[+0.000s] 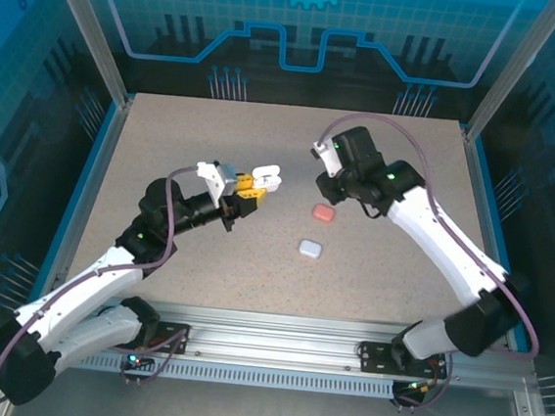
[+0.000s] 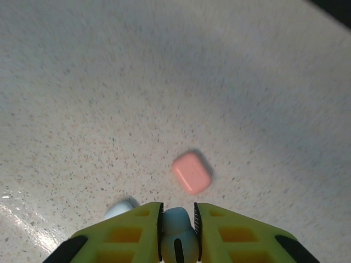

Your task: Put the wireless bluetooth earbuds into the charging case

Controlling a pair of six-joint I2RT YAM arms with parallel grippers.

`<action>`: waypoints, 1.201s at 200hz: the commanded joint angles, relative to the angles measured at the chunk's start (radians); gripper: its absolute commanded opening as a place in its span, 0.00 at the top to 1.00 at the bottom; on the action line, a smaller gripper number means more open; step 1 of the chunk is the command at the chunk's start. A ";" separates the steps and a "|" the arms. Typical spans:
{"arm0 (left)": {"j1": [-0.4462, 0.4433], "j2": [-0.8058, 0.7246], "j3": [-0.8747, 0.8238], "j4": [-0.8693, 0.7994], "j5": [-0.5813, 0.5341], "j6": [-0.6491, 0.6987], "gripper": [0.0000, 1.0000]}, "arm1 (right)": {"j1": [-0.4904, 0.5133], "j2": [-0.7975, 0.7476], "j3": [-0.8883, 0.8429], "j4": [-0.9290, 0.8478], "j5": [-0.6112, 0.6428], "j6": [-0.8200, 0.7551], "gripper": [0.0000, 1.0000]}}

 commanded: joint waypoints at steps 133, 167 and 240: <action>-0.004 0.083 0.060 0.122 0.220 -0.071 0.97 | 0.222 -0.151 0.167 0.018 -0.170 -0.657 0.79; -0.005 0.081 0.062 0.125 0.236 -0.073 0.96 | 0.226 -0.135 0.160 0.006 -0.162 -0.722 0.79; -0.004 0.095 0.056 0.188 0.241 -0.115 0.96 | 0.251 -0.125 0.104 0.063 -0.138 -0.731 0.80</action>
